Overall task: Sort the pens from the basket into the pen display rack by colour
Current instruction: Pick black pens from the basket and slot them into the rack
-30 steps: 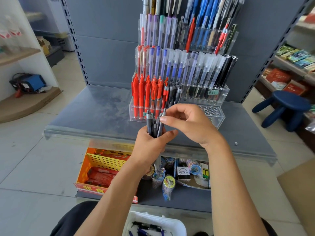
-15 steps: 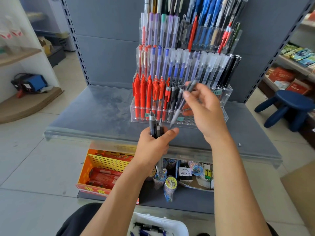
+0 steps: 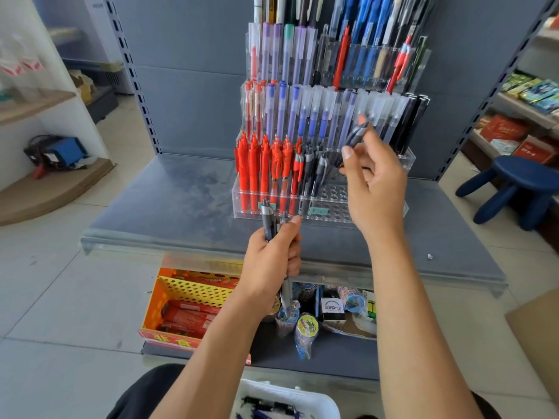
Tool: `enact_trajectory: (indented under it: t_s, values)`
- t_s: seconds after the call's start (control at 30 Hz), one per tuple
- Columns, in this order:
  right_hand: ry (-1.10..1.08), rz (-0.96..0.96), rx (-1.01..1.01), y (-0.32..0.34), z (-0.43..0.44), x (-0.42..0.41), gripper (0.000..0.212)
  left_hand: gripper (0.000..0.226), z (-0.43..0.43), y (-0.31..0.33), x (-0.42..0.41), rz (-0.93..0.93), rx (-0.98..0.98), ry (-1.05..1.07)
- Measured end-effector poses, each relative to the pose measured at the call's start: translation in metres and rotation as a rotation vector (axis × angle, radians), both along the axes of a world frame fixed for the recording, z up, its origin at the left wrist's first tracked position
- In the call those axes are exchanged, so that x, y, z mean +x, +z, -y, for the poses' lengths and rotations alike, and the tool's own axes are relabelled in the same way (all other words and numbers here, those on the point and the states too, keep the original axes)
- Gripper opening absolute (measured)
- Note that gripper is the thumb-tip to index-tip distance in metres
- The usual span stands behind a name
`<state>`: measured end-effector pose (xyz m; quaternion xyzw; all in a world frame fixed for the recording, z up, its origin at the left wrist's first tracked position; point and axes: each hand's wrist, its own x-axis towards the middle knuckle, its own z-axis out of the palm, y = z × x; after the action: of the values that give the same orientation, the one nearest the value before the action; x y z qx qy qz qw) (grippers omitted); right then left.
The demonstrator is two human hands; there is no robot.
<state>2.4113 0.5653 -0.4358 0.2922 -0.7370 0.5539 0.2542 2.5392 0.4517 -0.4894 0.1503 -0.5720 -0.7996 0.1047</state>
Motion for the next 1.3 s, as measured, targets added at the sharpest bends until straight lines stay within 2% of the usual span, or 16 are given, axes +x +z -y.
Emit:
enact_trajectory:
  t_s: [0.1,0.2,0.4,0.5,0.6,0.7,0.8,0.9,1.0,1.13,1.3]
  values:
    - [-0.048,-0.028,0.118,-0.007,0.006,-0.003,0.033,0.033,-0.001,0.0,0.0,0.013,-0.001,-0.002]
    - [-0.061,0.032,0.187,-0.015,0.013,-0.006,0.037,0.032,-0.001,0.001,0.0,0.026,-0.004,0.001]
    - [-0.215,0.113,0.271,-0.026,0.016,-0.004,0.056,0.032,-0.001,0.003,0.001,0.027,-0.01,0.005]
    - [-0.214,0.14,0.276,-0.03,0.016,-0.001,0.062,0.031,-0.001,0.004,0.001,0.025,-0.011,0.0]
    - [-0.253,0.154,0.202,-0.032,0.014,0.004,0.052,0.029,-0.001,0.004,0.001,0.022,-0.009,0.01]
    - [-0.27,0.075,0.151,-0.027,0.013,0.013,0.027,0.027,-0.003,0.005,0.0,0.014,-0.019,0.027]
    - [-0.114,0.032,0.159,-0.015,0.009,0.021,0.005,0.029,-0.004,0.005,0.0,0.003,-0.032,0.038]
    - [0.147,0.193,0.225,0.0,0.004,0.032,0.008,0.029,-0.006,0.005,0.001,-0.006,-0.03,0.04]
    - [0.315,0.33,0.337,0.008,-0.001,0.039,0.009,0.028,-0.006,0.006,0.001,-0.015,-0.04,0.054]
    - [0.387,0.431,0.537,0.014,-0.008,0.043,0.006,0.025,-0.007,0.006,0.002,-0.048,-0.006,0.08]
    - [0.439,0.463,0.616,0.017,-0.01,0.048,0.015,0.031,-0.007,0.008,0.003,-0.068,0.046,0.084]
